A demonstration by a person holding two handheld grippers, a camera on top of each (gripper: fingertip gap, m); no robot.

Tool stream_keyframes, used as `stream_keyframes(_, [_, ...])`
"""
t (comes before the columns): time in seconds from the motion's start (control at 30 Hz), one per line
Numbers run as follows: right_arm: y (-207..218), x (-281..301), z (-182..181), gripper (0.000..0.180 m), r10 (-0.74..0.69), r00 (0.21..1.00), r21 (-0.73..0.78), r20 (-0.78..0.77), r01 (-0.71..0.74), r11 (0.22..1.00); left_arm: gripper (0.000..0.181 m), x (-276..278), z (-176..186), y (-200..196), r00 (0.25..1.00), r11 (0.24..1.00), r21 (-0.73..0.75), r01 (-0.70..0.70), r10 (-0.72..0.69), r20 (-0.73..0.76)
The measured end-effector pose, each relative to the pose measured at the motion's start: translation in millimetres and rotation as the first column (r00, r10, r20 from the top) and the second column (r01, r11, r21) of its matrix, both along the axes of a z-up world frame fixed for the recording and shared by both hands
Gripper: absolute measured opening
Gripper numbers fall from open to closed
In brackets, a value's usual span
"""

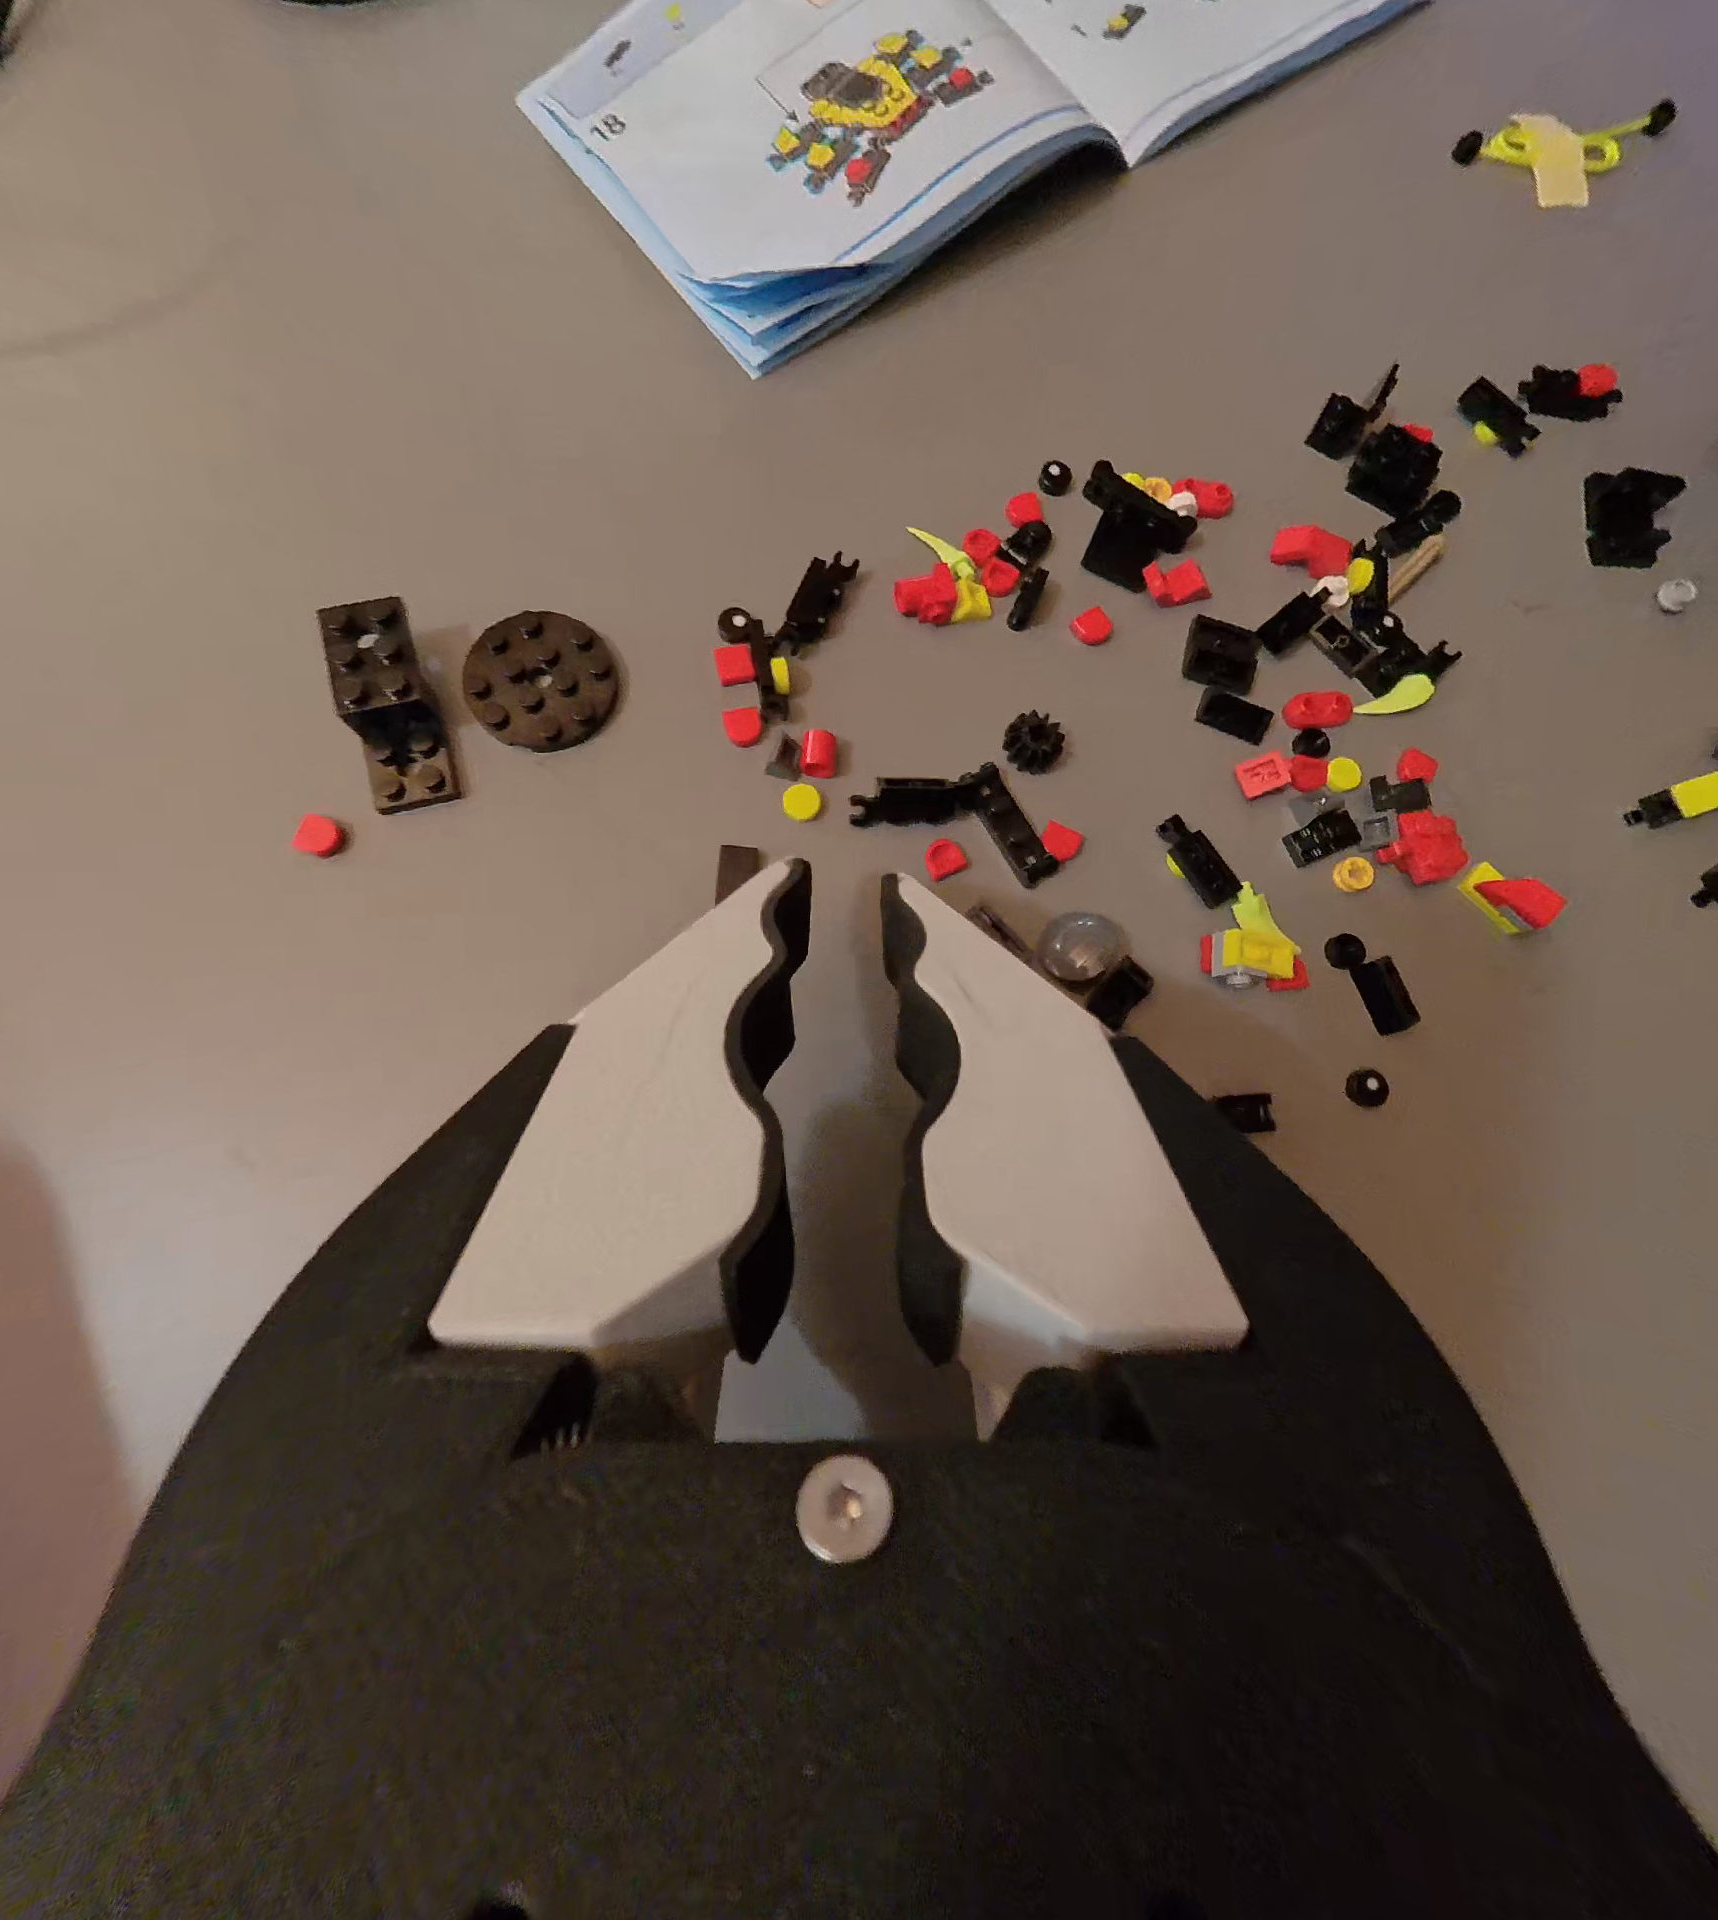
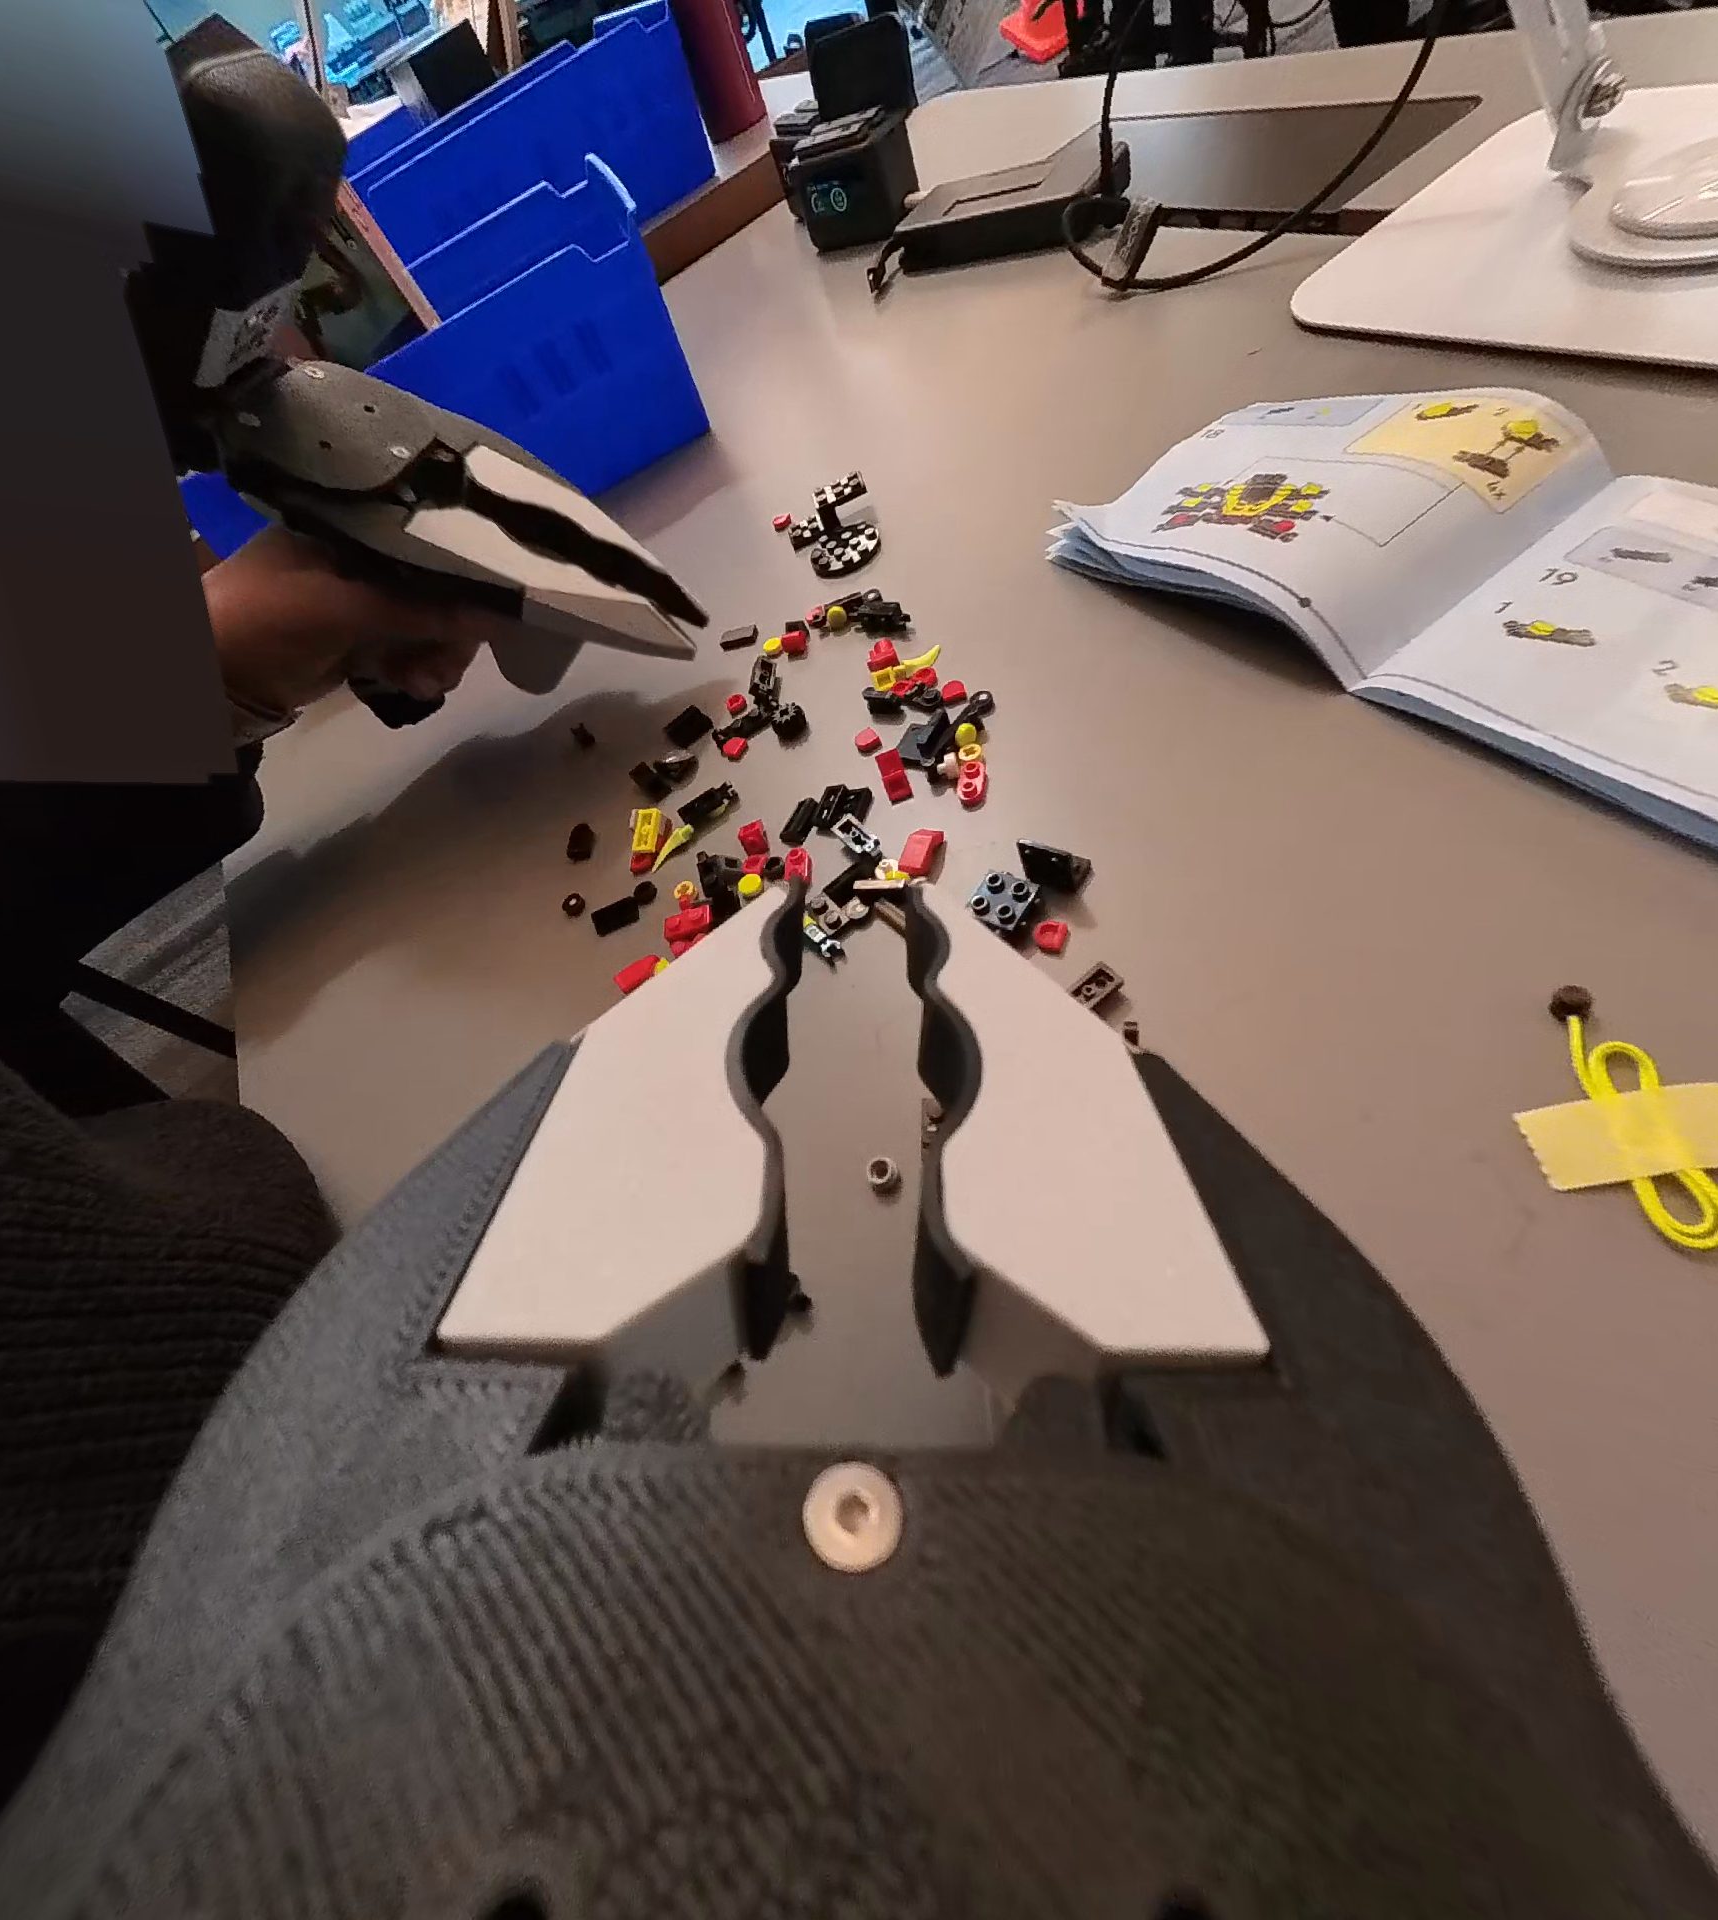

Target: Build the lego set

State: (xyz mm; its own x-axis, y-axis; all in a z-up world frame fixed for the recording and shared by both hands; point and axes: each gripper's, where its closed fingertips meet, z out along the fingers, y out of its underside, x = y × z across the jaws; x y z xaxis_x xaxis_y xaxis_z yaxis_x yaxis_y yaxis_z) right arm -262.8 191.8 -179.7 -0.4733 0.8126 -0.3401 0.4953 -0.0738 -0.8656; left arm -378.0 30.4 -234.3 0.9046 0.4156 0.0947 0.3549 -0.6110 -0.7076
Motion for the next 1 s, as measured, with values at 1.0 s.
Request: stream_keyframes(1.0, [-4, 1, 0, 0.018, 0.013, 1.0, -0.017, 0.008, -0.013, 1.0, 0.008, 32, -17, 24, 0.991, 0.993, -0.041, 0.111, -0.108, 0.078])
